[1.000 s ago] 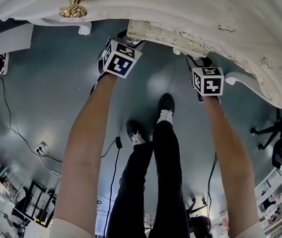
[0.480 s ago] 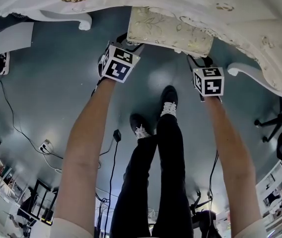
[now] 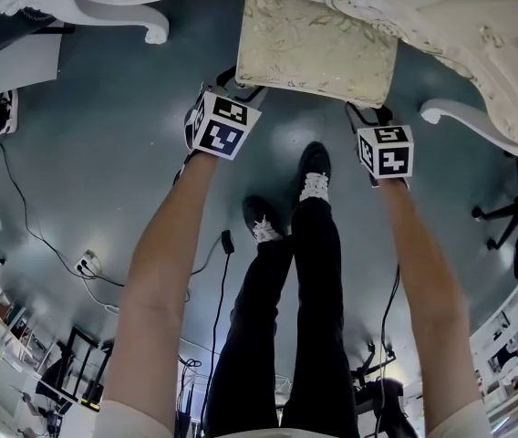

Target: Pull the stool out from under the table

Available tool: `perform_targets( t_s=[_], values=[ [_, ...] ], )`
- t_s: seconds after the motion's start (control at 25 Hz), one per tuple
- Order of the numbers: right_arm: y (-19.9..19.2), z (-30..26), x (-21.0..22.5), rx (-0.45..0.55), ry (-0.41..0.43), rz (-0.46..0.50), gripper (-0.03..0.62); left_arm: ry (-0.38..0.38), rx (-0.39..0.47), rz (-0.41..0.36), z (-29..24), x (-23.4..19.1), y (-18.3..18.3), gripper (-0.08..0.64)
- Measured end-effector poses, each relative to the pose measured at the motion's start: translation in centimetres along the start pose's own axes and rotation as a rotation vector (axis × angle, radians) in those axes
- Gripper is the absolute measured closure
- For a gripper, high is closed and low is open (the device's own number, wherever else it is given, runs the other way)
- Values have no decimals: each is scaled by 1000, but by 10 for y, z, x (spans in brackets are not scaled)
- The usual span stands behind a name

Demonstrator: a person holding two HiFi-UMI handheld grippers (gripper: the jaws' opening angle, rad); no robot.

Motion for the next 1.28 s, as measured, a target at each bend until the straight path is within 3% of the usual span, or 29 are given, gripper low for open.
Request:
perform_targets(
  t_s=[0.64,1.28],
  values=[
    [-66,26,-48,-22,11,-19,360,8,-1,-5,57,45,-57,285],
    [-109,45,-80,-56,-6,-63,362,-5,-23,-23,90,72,-86,285]
  ],
)
Point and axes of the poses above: the fingertips, and each gripper's own axes: z backward along the fingers, x to its right, y out of its top, the point moved 5 cm from there along z, backward along the fingers, and after that the axes turned 15 degrees about y, right-handed, at the moved point
